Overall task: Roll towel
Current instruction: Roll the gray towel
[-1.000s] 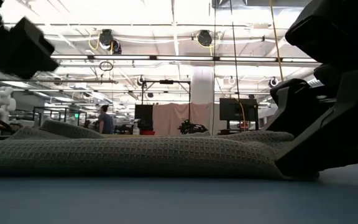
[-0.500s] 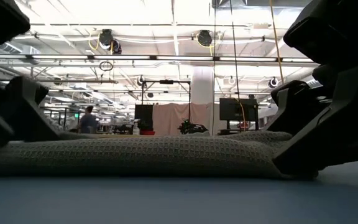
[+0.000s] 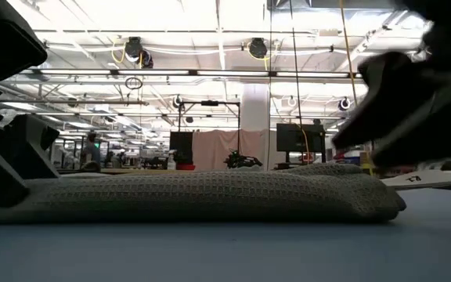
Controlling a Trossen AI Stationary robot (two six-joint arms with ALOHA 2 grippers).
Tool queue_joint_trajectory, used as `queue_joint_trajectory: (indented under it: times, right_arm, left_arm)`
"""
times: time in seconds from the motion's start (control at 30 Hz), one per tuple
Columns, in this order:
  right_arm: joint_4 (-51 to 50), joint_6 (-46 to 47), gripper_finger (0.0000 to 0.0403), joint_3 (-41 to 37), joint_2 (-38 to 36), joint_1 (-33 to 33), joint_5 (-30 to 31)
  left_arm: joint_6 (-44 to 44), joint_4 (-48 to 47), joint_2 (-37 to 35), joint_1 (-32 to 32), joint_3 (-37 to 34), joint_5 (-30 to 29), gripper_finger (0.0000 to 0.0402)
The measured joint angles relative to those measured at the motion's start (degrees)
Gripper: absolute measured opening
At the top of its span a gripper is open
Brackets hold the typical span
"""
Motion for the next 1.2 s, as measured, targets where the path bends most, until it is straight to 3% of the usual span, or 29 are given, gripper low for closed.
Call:
queue_joint_trajectory:
  times: [0.2,0.37,0.67,0.87,1.2]
  right_arm:
    - [0.69,-2.48,0.0256,1.65,-0.76,2.76,0.98]
    - [1.77,-1.50,0.0256,1.56,1.67,2.61,2.27]
    - [1.84,0.25,0.0256,1.63,4.38,-1.02,-0.92]
    - [1.56,1.97,0.0256,1.67,4.82,-3.45,-7.51]
    - [0.71,-2.28,0.0272,2.57,2.09,-1.90,-1.49]
  left_arm:
    - [-0.46,-1.05,0.08,0.02,-0.06,-0.95,0.0156]
    - [-0.40,-1.13,0.12,0.02,-0.11,-0.93,0.0146]
    - [-0.55,0.48,0.18,-0.07,-0.11,-0.01,0.0193]
    - [-3.11,0.61,0.21,-0.09,-0.11,0.05,0.0225]
    - [-3.39,0.52,0.23,-0.44,-0.11,-0.01,0.0235]
